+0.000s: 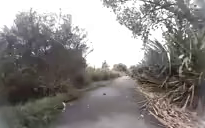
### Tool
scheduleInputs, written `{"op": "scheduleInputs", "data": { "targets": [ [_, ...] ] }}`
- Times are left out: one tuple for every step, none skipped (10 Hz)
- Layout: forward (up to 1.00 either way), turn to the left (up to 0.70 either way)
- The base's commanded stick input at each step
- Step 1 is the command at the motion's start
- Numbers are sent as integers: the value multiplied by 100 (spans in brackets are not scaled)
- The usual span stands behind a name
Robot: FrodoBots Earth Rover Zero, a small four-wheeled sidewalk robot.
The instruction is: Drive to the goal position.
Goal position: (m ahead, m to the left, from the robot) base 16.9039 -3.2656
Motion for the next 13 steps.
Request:
{"op": "scheduleInputs", "data": {
  "targets": [
    [85,-4],
    [85,0],
    [85,0],
    [85,0],
    [85,0],
    [85,0],
    [85,0],
    [85,0],
    [85,0],
    [85,0],
    [85,0],
    [85,0],
    [85,0]
  ]
}}
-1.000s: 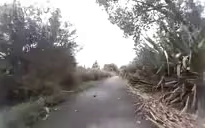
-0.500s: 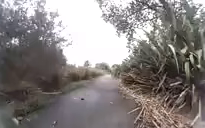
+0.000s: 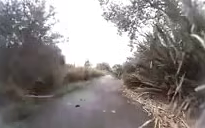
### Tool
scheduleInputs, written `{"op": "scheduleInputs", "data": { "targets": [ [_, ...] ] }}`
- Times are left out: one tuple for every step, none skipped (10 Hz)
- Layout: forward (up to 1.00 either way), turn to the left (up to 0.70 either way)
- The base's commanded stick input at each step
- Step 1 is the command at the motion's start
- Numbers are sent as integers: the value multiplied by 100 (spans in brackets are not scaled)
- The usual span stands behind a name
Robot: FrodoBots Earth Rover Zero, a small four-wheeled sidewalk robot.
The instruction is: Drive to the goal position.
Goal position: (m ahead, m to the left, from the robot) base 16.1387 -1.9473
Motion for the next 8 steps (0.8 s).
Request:
{"op": "scheduleInputs", "data": {
  "targets": [
    [85,0],
    [85,0],
    [85,0],
    [85,0],
    [85,0],
    [85,0],
    [85,0],
    [85,0]
  ]
}}
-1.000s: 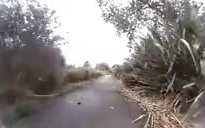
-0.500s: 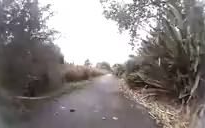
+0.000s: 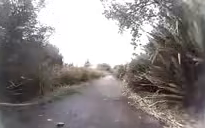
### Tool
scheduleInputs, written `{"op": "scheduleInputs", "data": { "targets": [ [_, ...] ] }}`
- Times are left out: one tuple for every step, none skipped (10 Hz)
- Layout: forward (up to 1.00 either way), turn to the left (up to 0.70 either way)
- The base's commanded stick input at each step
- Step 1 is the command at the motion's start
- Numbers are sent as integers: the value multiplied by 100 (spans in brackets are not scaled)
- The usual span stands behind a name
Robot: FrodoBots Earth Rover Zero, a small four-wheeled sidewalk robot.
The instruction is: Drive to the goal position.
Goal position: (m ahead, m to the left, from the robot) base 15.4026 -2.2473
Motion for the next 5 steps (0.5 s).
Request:
{"op": "scheduleInputs", "data": {
  "targets": [
    [85,0],
    [85,0],
    [85,0],
    [85,0],
    [85,0]
  ]
}}
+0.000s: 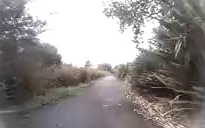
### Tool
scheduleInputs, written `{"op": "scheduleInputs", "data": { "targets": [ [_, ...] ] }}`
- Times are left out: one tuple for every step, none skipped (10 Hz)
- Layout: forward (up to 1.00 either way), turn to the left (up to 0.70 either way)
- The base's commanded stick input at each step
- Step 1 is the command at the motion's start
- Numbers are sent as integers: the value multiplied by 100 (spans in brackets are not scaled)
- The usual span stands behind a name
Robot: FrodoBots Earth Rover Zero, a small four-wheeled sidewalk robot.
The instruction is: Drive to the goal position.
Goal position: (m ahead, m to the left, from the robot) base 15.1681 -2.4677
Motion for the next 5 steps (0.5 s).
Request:
{"op": "scheduleInputs", "data": {
  "targets": [
    [85,0],
    [85,0],
    [85,0],
    [85,0],
    [85,0]
  ]
}}
